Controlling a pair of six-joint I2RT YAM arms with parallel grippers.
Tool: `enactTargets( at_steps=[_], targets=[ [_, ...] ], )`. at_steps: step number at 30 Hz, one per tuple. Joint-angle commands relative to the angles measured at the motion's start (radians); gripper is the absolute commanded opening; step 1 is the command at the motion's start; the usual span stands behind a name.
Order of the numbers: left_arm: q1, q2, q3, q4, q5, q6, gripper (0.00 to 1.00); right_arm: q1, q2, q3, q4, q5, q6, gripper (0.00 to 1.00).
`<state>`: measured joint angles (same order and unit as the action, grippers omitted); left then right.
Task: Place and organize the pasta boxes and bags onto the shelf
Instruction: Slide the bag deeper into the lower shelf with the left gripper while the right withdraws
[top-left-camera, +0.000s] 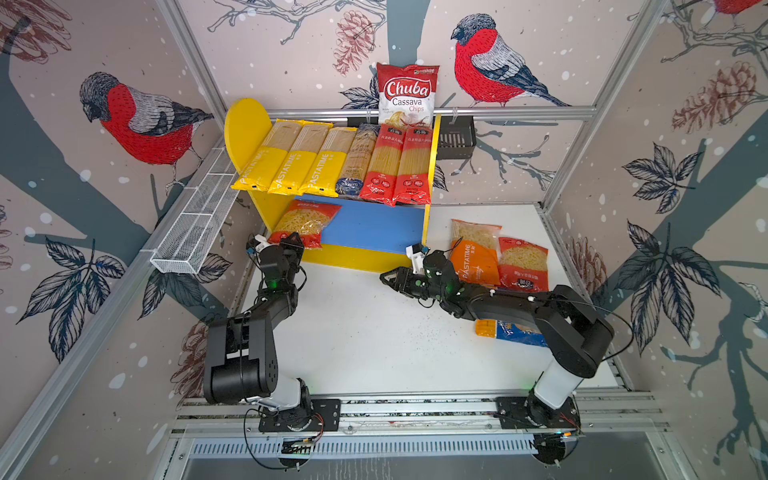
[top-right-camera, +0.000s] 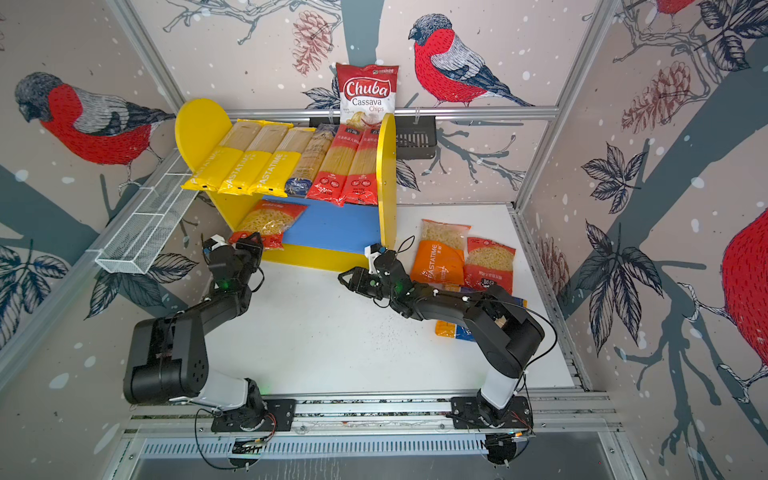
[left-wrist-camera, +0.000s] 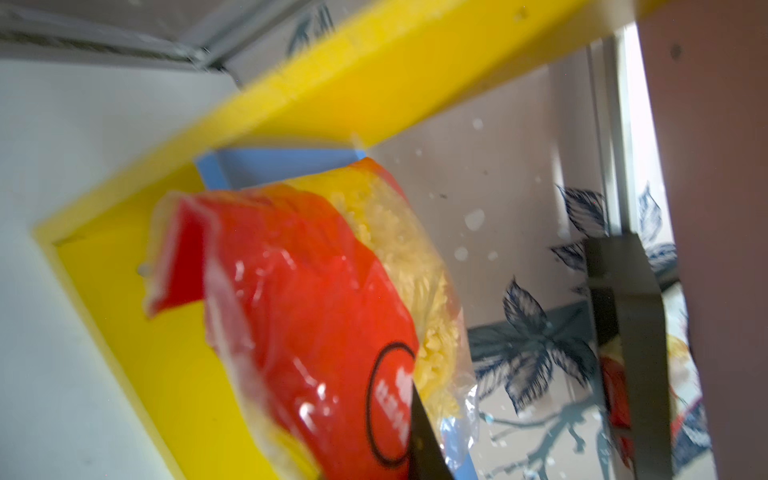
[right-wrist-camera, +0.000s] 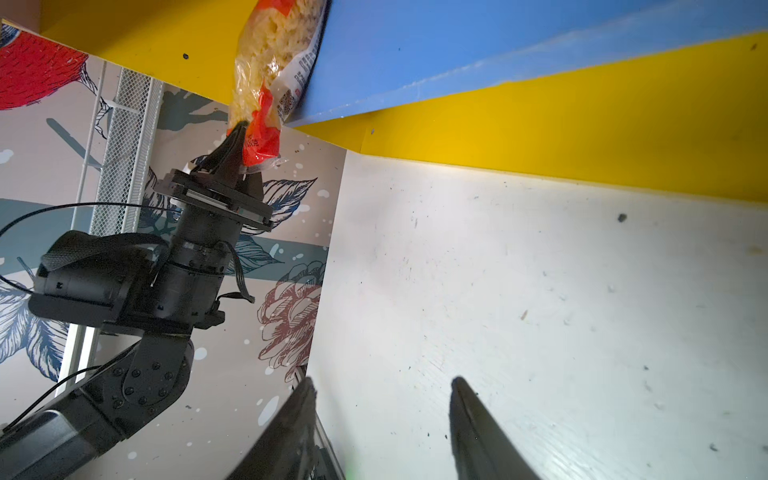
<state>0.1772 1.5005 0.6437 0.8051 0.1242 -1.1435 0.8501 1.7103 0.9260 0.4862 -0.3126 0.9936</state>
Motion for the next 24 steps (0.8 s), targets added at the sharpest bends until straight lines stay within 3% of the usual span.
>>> enactTargets(
  at_steps=[1,10,15,17,21,24],
  targets=[
    [0.002,0.028,0.013,0.052,-0.006,0.012,0.00,-0.001,-0.019,-0.016,0.031,0.008,-0.024,0.52],
    [0.004,0.123,0.138,0.021,0.130,0.039,0.06,-0.006,-0.024,-0.013,0.018,0.013,-0.028,0.52],
    [0.005,0.166,0.155,0.023,0.149,0.034,0.10,-0.003,-0.029,-0.012,0.005,0.035,-0.023,0.52],
    [0.005,0.165,0.138,0.032,0.145,0.027,0.15,0.001,-0.028,-0.015,0.003,0.049,-0.015,0.52],
    [0.010,0.149,0.102,0.040,0.172,-0.001,0.38,0.014,-0.014,0.002,-0.008,0.057,-0.005,0.52],
    [0.024,0.098,0.063,0.002,0.171,0.004,0.50,0.023,-0.015,0.013,-0.031,0.072,-0.013,0.52]
  ],
)
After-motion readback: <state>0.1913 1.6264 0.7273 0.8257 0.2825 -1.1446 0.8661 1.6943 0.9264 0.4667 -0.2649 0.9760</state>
